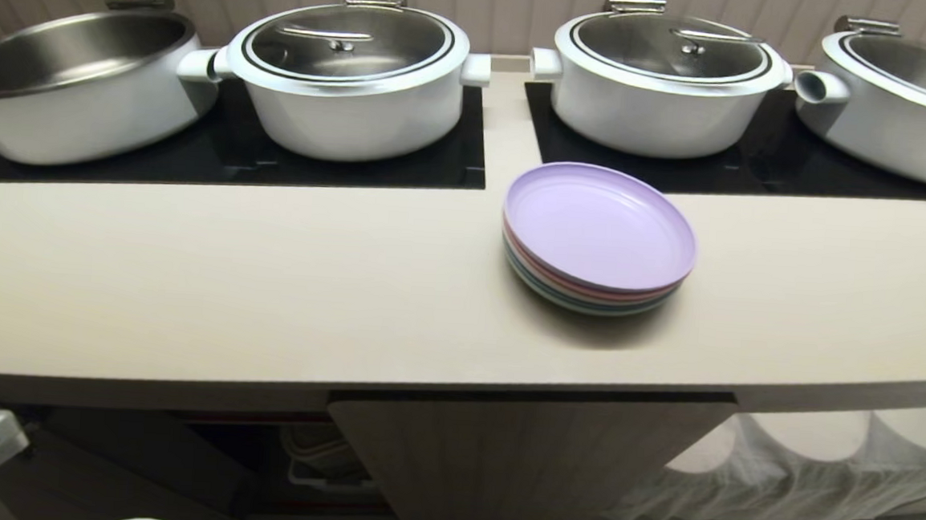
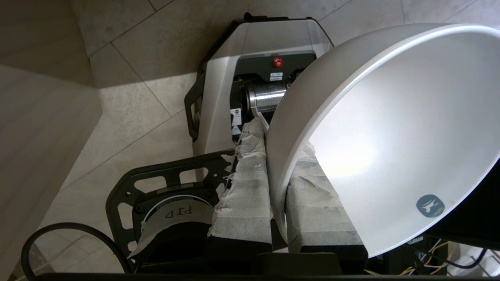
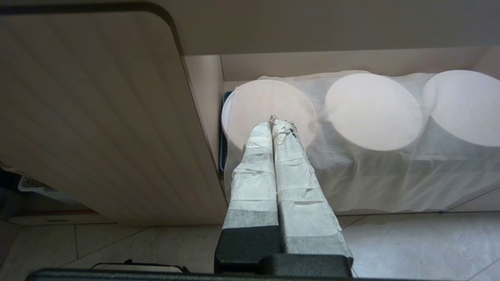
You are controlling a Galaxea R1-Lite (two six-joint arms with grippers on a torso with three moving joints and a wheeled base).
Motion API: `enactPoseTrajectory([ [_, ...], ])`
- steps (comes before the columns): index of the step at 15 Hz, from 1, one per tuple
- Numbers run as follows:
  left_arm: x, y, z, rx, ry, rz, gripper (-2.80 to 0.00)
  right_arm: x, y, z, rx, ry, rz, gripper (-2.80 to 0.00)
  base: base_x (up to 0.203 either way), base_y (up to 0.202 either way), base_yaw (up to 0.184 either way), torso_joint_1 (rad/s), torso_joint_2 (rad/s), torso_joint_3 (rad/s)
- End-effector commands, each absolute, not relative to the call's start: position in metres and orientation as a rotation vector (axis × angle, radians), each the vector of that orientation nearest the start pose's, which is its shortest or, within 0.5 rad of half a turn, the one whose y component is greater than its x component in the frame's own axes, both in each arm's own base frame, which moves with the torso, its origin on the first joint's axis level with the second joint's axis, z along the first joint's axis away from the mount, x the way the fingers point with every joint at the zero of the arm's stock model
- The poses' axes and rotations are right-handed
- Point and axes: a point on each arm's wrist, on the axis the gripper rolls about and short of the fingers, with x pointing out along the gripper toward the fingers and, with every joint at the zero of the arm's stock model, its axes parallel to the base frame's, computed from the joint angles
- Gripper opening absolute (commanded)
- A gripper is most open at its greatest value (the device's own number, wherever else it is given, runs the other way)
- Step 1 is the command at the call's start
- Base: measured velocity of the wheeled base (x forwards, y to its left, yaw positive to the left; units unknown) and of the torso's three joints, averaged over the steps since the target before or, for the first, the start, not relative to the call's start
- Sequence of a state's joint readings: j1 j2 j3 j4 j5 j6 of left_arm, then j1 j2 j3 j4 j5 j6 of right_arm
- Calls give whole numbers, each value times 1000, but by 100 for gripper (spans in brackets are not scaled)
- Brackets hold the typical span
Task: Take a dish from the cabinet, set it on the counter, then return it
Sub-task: Put it back into the cabinet
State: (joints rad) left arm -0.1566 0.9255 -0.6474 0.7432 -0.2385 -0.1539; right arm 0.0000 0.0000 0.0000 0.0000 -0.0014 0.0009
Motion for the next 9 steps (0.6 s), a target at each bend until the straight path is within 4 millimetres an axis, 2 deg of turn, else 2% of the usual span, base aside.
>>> enactPoseTrajectory([
  [1, 59, -15, 177, -182, 1056, -280, -280, -23, 0, 76, 2, 2, 0, -280, 0, 0, 0, -188, 409, 221],
  [9, 61, -15, 177, -183, 1063, -277, -280, -23, 0, 76, 2, 2, -1, -280, 0, 0, 0, -243, 528, 288],
])
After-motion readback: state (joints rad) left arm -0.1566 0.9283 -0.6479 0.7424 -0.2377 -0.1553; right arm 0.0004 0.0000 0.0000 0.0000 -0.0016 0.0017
